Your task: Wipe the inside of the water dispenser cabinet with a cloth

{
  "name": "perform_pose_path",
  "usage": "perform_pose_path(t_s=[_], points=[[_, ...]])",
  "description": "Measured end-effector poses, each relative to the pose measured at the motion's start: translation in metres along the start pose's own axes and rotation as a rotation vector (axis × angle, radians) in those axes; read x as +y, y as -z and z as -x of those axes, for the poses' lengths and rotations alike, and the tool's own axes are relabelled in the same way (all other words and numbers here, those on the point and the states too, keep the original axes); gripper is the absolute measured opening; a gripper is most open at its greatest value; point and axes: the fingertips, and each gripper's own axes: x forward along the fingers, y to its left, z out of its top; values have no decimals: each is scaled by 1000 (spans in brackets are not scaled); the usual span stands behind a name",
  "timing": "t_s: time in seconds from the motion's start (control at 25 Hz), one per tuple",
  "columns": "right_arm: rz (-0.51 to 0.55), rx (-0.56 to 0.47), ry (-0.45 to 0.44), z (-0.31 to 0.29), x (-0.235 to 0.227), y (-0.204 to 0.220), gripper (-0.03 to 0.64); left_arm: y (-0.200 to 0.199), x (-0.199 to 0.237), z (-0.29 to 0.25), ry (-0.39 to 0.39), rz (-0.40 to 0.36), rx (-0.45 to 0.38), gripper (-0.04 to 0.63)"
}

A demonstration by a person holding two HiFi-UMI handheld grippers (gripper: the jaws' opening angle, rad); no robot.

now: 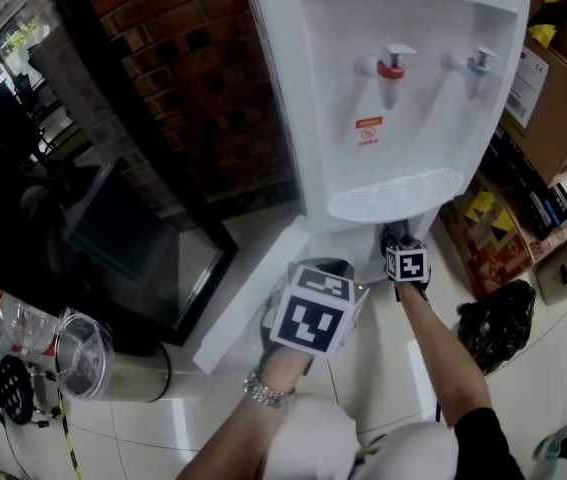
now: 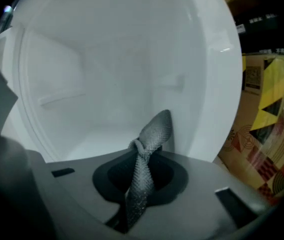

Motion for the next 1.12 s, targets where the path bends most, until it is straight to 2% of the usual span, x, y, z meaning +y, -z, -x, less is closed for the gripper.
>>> perform_pose_path(t_s=[0.2,0.48,0.6,0.72,0.88,0.96,1.12], points=[[24,-33,-54,1,26,-9,29,0,0,0,-2,0,2,2],[202,-124,-294,8,140,-29,29,0,4,3,-14,3,-1,2],[232,-112,-329,18,156,-29,29,-1,5,4,-17,4,-6,2],[201,-91,-258,15,131,-27,29,-1,6,6,-18,3,-8,2],[80,6,-89,2,52,0,29,-2,4,7,-14,1,-11,2],[58,29,-27,5,25,7,29,-2,2,6,-11,0,-12,2],[68,-5,-7,19,12,3,31,-2,-3,4,2,9,-14,2]])
